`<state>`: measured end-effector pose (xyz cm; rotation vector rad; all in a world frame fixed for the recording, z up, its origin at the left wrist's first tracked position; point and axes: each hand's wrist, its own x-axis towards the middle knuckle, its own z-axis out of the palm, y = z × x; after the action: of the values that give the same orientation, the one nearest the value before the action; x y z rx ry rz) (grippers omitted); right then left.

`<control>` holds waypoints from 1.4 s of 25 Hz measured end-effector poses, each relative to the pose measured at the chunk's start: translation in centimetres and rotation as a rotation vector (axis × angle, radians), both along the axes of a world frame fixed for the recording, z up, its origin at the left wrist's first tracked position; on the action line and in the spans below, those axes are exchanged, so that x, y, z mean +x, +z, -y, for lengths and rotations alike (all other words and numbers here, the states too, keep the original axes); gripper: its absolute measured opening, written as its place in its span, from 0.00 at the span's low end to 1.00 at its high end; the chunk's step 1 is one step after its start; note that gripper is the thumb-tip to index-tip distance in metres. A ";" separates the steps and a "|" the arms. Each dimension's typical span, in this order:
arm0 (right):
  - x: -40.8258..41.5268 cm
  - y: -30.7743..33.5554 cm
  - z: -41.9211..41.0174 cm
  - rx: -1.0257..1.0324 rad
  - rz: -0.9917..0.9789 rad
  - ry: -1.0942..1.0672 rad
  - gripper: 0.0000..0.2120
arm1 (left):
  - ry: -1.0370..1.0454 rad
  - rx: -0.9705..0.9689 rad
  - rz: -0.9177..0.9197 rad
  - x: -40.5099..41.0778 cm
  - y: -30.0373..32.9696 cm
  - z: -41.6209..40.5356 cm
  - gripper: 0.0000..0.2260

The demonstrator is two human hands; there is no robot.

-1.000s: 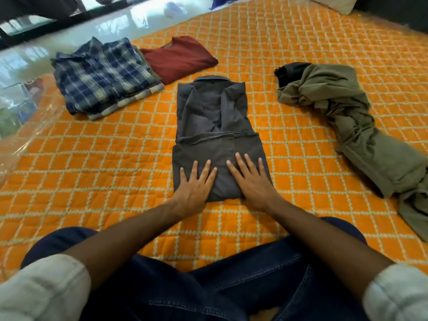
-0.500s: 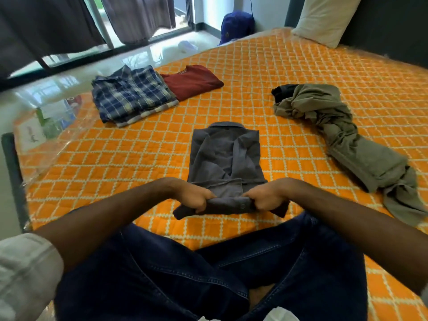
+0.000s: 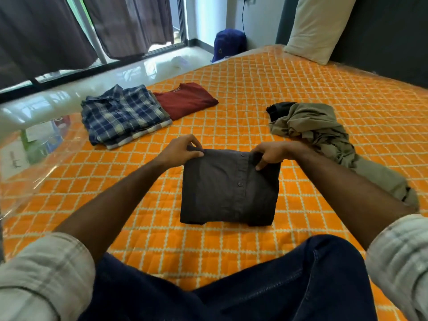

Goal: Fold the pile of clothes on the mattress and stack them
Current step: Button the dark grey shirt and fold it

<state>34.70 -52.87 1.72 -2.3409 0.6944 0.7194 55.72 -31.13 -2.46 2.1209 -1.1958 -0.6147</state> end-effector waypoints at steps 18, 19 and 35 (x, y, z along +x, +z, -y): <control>3.3 -20.5 -9.0 -0.494 0.246 -0.055 0.40 | 0.388 -0.017 -0.723 -0.6 -14.3 1.5 0.32; 3.5 -20.3 -8.6 -0.448 0.231 -0.055 0.40 | 0.359 -0.028 -0.772 -1.0 -14.5 0.7 0.32; -0.5 -6.7 -5.9 1.329 0.780 -1.177 0.36 | -0.277 0.336 0.599 -13.6 7.2 7.1 0.16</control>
<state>34.24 -46.96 -5.00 -0.6042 0.7017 -0.2879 42.11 -38.22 4.71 2.5443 -1.8401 -0.3096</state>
